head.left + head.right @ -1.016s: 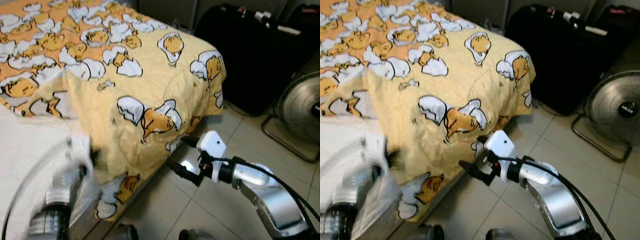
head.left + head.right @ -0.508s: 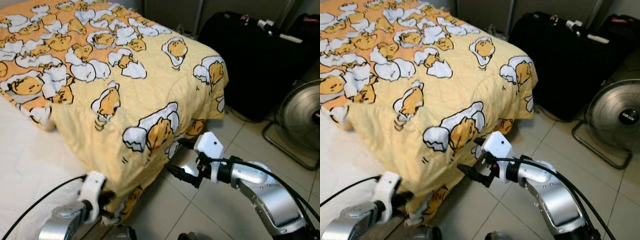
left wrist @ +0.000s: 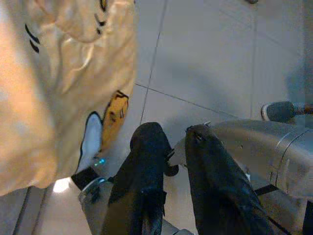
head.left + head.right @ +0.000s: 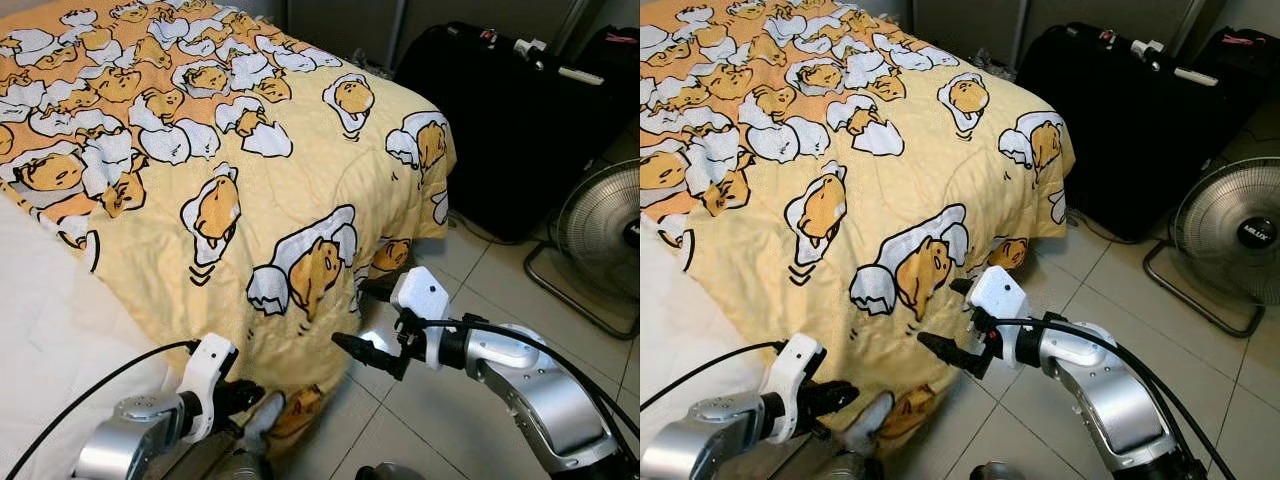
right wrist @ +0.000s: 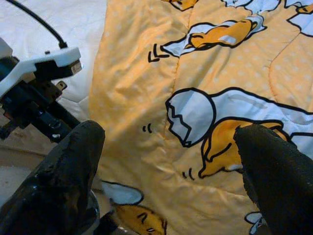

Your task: Clean up the room

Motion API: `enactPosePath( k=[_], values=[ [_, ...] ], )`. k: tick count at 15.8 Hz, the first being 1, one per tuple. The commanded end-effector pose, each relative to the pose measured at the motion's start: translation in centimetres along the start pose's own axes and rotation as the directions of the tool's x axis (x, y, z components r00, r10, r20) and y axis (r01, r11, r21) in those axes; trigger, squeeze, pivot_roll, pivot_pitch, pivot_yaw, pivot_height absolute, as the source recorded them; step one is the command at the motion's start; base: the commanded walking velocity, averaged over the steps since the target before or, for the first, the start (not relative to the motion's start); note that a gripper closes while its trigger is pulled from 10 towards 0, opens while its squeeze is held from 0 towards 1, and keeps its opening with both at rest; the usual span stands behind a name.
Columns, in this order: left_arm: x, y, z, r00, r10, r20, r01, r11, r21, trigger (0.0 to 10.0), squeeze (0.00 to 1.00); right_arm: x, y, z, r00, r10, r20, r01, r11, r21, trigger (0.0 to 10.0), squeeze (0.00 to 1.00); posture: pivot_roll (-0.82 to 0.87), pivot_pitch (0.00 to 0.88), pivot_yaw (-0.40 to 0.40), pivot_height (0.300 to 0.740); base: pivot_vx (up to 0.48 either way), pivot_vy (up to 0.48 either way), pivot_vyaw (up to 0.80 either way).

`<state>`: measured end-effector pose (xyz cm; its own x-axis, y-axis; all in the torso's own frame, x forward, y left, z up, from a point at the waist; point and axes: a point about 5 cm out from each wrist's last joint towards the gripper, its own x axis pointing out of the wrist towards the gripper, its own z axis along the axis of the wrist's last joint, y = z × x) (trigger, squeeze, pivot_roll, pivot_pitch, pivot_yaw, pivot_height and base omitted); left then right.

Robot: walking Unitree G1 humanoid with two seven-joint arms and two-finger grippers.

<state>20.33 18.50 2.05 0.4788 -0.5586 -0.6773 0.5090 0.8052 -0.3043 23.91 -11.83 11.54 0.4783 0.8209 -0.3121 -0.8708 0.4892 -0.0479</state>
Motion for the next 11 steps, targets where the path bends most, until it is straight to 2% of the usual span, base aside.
enactPosePath(
  k=[1,2,3,4,5,6,7,8,9,11],
  values=[
    [-0.3,0.1,0.2,1.000,-0.001,0.000,0.001,1.000,0.005,10.0,1.00,-0.2,-0.1,0.1,1.000,-0.002,0.002,0.002,1.000,-0.007,10.0,0.00,-0.08,0.096,-0.014,0.740,0.000,0.000,0.00],
    [-0.6,0.4,0.7,1.000,0.012,0.015,-0.013,1.000,0.018,10.0,1.00,-0.2,-0.1,0.1,1.000,-0.001,0.002,0.001,1.000,-0.007,10.0,0.00,-0.08,0.096,-0.015,0.740,0.000,0.000,0.00],
    [-1.0,2.5,2.9,0.975,0.158,0.158,-0.169,0.984,0.054,10.0,1.00,0.1,-0.2,0.3,1.000,-0.003,0.010,0.003,1.000,-0.009,10.0,0.00,-0.07,0.095,-0.018,0.740,0.000,0.000,0.00],
    [-1.0,3.1,3.4,0.961,0.200,0.192,-0.214,0.975,0.057,10.0,1.00,0.1,-0.3,0.3,1.000,-0.004,0.011,0.004,1.000,-0.009,10.0,0.00,-0.07,0.095,-0.018,0.740,0.000,0.000,0.00],
    [-1.2,4.1,4.3,0.930,0.277,0.242,-0.287,0.958,0.009,10.0,1.00,0.2,-0.3,0.4,1.000,-0.005,0.013,0.005,1.000,-0.010,10.0,0.00,-0.07,0.095,-0.019,0.740,0.000,0.000,0.00],
    [-1.6,5.9,5.5,0.866,0.410,0.287,-0.405,0.911,-0.080,10.0,1.00,0.2,-0.4,0.5,1.000,-0.006,0.016,0.006,1.000,-0.010,10.0,0.00,-0.07,0.094,-0.020,0.740,0.000,0.000,0.00],
    [-1.8,6.7,6.0,0.835,0.465,0.293,-0.455,0.884,-0.104,10.0,1.00,0.3,-0.4,0.5,1.000,-0.006,0.018,0.006,1.000,-0.011,10.0,0.00,-0.08,0.094,-0.020,0.740,0.000,0.000,0.00],
    [-2.1,8.1,6.6,0.792,0.542,0.283,-0.529,0.839,-0.125,10.0,1.00,0.3,-0.4,0.5,1.000,-0.005,0.020,0.005,1.000,-0.011,10.0,0.00,-0.08,0.094,-0.018,0.740,0.000,0.000,0.00],
    [-2.2,8.5,6.8,0.777,0.565,0.278,-0.554,0.823,-0.127,10.0,1.00,0.3,-0.4,0.5,1.000,-0.004,0.020,0.005,1.000,-0.011,10.0,0.00,-0.08,0.094,-0.018,0.740,0.000,0.000,0.00],
    [-3.2,10.6,7.1,0.681,0.680,0.269,-0.661,0.730,-0.173,10.0,1.00,0.4,-0.3,0.7,1.000,-0.004,0.024,0.004,1.000,-0.014,10.0,0.00,-0.09,0.092,-0.009,0.740,0.000,0.000,0.00]
  ],
)
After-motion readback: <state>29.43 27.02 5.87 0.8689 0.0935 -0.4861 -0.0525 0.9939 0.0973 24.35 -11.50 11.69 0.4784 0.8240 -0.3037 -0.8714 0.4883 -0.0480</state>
